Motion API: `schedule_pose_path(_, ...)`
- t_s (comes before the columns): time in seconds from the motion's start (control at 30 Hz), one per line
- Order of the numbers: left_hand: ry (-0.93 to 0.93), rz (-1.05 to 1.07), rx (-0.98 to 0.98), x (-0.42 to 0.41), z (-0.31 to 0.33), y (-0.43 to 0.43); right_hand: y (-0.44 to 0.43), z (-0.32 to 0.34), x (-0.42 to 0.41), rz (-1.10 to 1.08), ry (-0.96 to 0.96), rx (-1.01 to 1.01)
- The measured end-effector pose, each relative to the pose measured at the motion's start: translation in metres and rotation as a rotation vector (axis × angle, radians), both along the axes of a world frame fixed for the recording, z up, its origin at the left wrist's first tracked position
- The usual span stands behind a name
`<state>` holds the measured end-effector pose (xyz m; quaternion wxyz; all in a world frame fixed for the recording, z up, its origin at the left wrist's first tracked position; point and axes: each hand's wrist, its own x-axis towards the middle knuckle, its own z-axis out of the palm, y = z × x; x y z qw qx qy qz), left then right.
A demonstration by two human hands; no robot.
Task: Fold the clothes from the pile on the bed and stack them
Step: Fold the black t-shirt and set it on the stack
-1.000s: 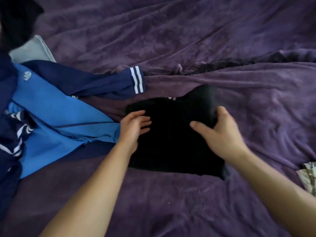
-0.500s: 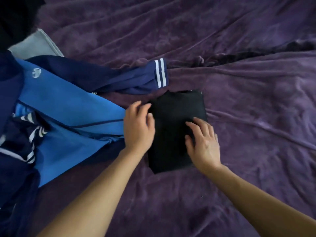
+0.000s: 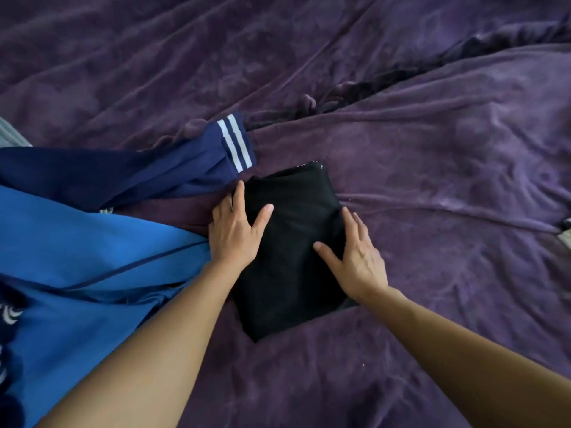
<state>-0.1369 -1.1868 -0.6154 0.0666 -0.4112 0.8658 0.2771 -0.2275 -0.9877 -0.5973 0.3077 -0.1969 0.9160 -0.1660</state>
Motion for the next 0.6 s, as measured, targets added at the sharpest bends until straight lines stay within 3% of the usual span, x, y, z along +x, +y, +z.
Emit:
schedule_pose_path(0.17,-0.164,-0.104,-0.015,-0.017,0.018,-0.009,-0.009,0.007,0.001,-0.049,-0.092,-0.007)
schedule_pose_path(0.33,0.003,-0.308,-0.297,-0.011,0.049,0.034,0.029,0.029,0.002,-0.027,-0.012,-0.052)
schedule_pose_path(0.6,0.165,-0.346,-0.326,-0.088,0.101,0.133,0.134,0.075,-0.07,-0.072,0.186,-0.09)
